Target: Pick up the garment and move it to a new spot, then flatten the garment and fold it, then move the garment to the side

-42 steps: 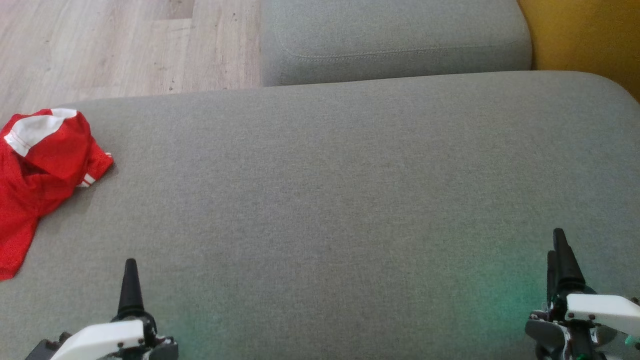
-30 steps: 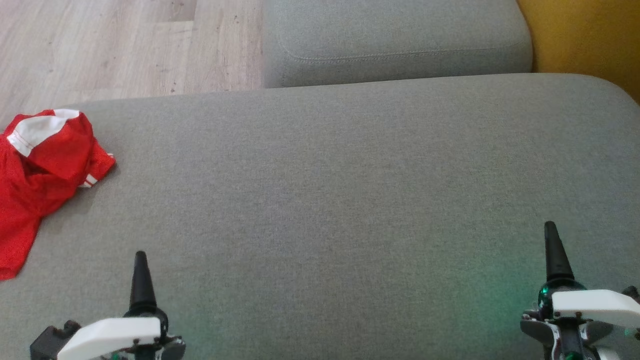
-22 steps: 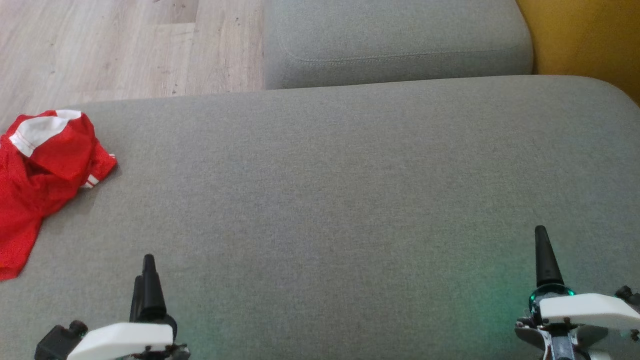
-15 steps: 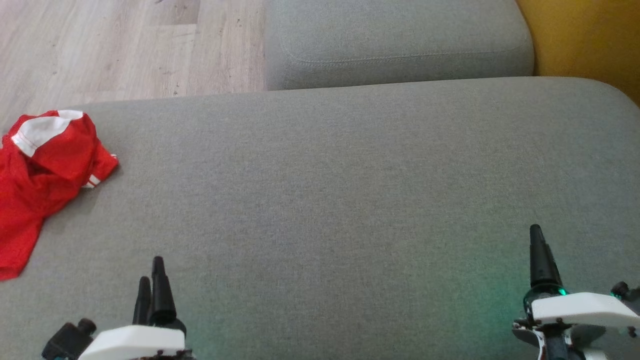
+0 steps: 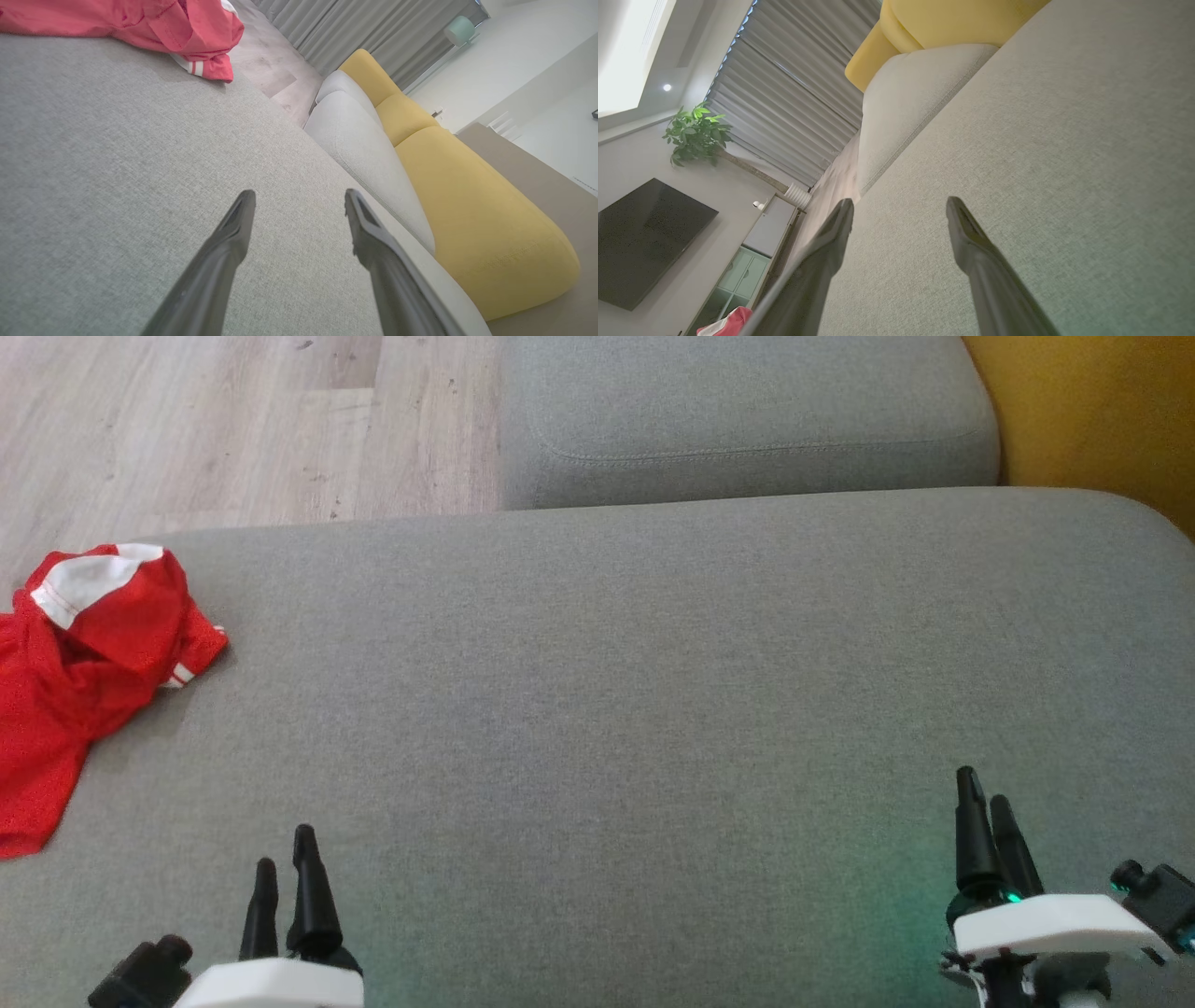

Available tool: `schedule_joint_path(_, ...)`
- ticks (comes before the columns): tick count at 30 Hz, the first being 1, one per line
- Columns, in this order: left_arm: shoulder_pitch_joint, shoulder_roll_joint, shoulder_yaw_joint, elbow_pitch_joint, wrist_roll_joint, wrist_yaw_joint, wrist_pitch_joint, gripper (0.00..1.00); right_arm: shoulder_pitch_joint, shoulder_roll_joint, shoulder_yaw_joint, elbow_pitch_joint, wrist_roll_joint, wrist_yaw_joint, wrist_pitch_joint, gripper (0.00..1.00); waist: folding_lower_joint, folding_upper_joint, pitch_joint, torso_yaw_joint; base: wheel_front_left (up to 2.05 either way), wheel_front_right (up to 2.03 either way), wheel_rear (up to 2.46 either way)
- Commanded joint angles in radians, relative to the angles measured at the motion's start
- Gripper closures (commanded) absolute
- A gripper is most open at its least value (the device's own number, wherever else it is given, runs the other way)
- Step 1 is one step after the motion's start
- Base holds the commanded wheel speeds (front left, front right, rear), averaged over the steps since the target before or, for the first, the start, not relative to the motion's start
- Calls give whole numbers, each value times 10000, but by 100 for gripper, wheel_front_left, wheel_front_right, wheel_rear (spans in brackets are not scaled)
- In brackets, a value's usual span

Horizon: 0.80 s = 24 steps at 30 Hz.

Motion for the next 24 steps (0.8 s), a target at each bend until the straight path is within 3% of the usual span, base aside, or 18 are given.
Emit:
schedule_joint_path(1, -191, 32, 33, -392, 442, 44, -143, 0, -238, -66, 208, -332, -432, 44, -177, 0, -1, 0, -16, 11, 0, 0, 0)
schedule_joint_path(24, 247, 63, -234, -275, 3247, 408, -825, 0, -57, -82, 764, -470, -3589, 59, -855, 0, -1, 0, -173, 76, 0, 0, 0)
